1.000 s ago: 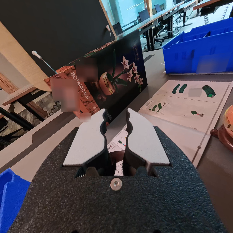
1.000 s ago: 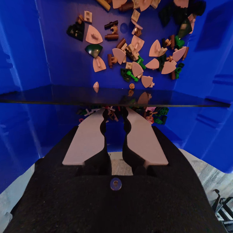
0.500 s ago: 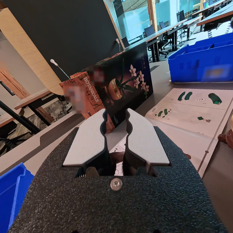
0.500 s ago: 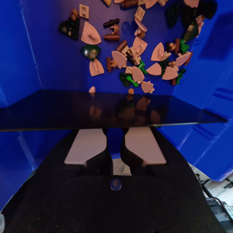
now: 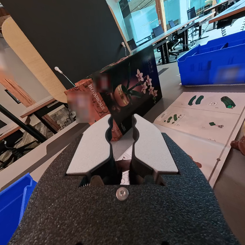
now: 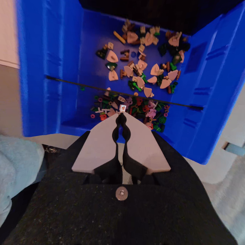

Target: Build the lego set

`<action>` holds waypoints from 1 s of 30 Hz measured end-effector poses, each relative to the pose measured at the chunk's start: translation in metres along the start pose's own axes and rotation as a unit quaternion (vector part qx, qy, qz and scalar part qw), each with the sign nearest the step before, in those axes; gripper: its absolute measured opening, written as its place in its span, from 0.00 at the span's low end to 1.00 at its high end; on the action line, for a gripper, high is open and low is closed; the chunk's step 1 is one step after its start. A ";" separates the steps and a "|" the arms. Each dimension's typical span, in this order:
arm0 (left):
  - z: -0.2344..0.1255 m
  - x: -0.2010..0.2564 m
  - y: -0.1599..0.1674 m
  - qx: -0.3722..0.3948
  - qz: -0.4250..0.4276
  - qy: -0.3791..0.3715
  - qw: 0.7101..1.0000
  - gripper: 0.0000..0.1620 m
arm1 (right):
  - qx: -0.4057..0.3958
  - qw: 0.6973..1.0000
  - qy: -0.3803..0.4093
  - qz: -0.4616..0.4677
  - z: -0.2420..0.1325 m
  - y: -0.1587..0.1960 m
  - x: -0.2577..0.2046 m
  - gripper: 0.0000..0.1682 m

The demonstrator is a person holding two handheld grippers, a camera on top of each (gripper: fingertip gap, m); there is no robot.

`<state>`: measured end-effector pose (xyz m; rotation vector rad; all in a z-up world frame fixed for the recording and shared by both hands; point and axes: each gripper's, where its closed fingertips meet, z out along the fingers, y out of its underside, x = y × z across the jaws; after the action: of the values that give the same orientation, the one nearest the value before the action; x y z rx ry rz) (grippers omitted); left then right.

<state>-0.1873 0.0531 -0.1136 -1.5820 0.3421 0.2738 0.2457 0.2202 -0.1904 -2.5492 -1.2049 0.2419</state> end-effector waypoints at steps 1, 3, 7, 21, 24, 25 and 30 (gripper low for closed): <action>0.000 0.002 0.000 -0.004 -0.002 0.005 1.000 0.16 | 0.026 1.000 -0.017 0.004 -0.005 -0.005 -0.004 0.00; 0.000 0.007 -0.001 -0.007 -0.004 0.018 1.000 0.17 | 0.053 0.998 -0.042 0.003 -0.010 -0.009 -0.012 0.00; -0.001 0.013 -0.003 -0.004 0.004 0.028 1.000 0.17 | 0.030 0.999 -0.032 -0.021 -0.004 -0.002 -0.003 0.00; -0.001 0.024 -0.006 -0.016 0.016 0.032 0.999 0.17 | -0.166 0.984 -0.020 -0.067 0.036 0.027 0.012 0.14; -0.001 0.021 -0.004 -0.019 0.029 0.029 0.999 0.16 | -0.165 0.986 -0.016 -0.035 0.043 0.026 0.011 0.12; -0.001 0.019 -0.004 -0.016 0.025 0.029 0.999 0.16 | -0.164 0.986 -0.019 -0.027 0.044 0.026 0.009 0.11; 0.001 0.012 0.002 -0.016 0.013 0.021 1.000 0.16 | -0.178 0.984 0.007 -0.028 0.046 0.029 0.013 0.06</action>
<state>-0.1773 0.0531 -0.1197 -1.6168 0.3943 0.2674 0.2619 0.2230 -0.2439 -2.8031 -1.4219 -0.0075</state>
